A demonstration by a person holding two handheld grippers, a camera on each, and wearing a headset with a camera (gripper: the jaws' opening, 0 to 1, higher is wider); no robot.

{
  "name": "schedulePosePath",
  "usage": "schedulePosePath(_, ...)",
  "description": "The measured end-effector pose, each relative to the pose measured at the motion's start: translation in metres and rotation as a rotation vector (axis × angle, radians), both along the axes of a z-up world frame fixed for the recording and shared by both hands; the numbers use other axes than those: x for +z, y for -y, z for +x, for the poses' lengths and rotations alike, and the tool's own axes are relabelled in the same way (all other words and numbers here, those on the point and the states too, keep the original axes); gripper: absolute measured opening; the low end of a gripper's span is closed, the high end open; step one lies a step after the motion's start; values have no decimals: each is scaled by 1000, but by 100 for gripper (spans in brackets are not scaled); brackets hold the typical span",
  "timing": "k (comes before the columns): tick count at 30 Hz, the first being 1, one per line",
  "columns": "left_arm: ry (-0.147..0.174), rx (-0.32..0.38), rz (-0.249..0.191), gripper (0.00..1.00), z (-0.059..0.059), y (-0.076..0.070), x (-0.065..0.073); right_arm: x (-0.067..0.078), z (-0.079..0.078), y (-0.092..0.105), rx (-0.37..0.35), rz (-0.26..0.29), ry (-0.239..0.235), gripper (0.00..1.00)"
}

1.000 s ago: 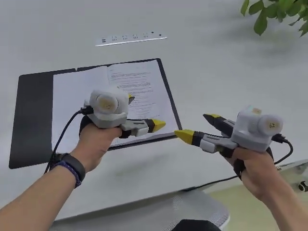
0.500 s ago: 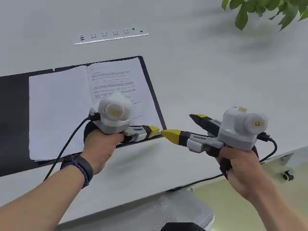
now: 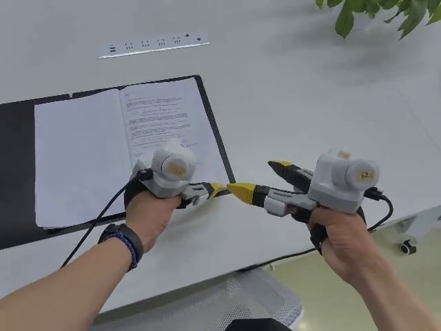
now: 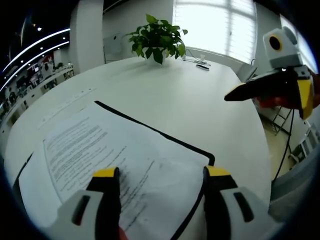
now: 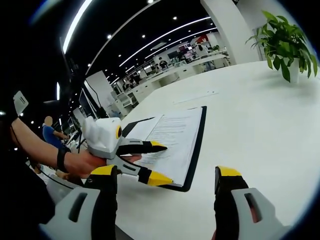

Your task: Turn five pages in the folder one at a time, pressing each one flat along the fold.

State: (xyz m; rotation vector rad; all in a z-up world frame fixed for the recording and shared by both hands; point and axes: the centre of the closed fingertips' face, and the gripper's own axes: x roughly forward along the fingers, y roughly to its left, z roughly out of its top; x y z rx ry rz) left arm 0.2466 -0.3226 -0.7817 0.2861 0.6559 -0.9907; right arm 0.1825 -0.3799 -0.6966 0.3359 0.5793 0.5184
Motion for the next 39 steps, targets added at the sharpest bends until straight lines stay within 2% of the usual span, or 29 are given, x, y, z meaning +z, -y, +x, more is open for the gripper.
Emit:
schedulePosePath(3,2,-6,3,63,2,-3,0,-2,0,0,4,-1,-3,79)
schedulePosePath(9,-20,8,-14,59,5,-8,1,-4,1,-2,8,6,-8,78)
schedulePosePath(14,-31,49,-42,50,9,-16,2,-6,8,-6,16,16,-9,76)
schedulePosePath(18,-39,50,-45,47,8,-17,3,-6,15,-12,30,26,-5,75)
schedulePosePath(25,-55,62,-60,41,5,-21,5,-9,37,-26,59,56,7,70)
schedulePosePath(32,-69,76,-72,39,3,-27,5,-25,68,-47,84,114,-18,67)
schedulePosePath(36,-77,84,-78,38,2,-29,5,-30,82,-58,83,164,-38,65)
schedulePosePath(39,-84,83,-80,39,0,-30,6,-34,86,-66,92,186,-47,63)
